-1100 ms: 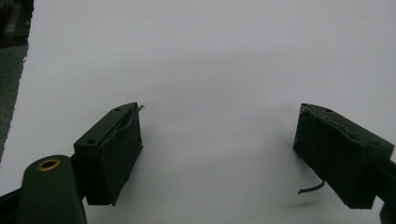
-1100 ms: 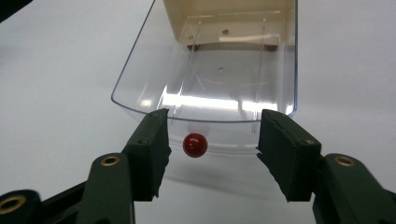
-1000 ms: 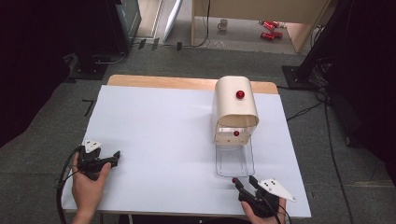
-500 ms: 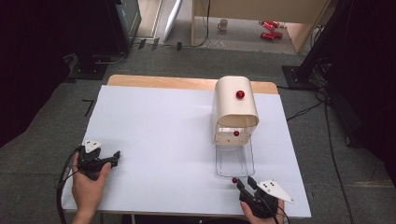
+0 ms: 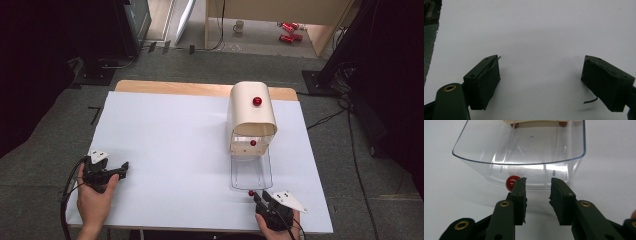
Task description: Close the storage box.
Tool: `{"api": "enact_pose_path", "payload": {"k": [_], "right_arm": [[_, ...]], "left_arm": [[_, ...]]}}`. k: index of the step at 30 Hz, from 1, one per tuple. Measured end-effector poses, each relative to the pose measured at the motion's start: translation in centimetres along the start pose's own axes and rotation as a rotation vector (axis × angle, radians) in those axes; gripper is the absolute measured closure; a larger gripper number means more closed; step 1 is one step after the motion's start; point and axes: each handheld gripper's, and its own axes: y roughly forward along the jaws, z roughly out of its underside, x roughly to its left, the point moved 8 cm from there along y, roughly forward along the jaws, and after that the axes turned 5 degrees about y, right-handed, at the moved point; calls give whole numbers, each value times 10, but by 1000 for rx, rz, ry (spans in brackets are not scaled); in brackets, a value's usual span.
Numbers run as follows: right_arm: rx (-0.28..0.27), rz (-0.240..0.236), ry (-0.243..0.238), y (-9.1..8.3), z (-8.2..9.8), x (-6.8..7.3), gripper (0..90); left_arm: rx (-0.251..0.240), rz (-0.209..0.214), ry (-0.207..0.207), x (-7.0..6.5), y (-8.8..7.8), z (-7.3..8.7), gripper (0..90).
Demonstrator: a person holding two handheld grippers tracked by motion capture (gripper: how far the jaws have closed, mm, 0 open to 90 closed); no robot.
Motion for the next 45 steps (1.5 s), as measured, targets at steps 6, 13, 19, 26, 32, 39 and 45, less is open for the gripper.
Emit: {"api": "enact_pose_path", "payload": {"k": [6,13,19,26,32,39,45], "right_arm": [[10,-15,2,-2,2,2,680],[9,-35,-12,-5,3,7,687],[10,-50,-11,-4,3,11,686],[15,-78,-10,-4,4,16,676],[30,-75,-31,3,8,24,678],[37,-56,-26,9,8,27,726],[40,-63,-20,7,4,26,751]], "left_arm": [[0,0,0,0,0,0,152],[0,0,0,0,0,0,152],[0,0,1,0,0,0,152],[0,0,0,0,0,0,152],[0,0,0,0,0,0,152],[0,0,0,0,0,0,152],[0,0,0,0,0,0,152]]}}
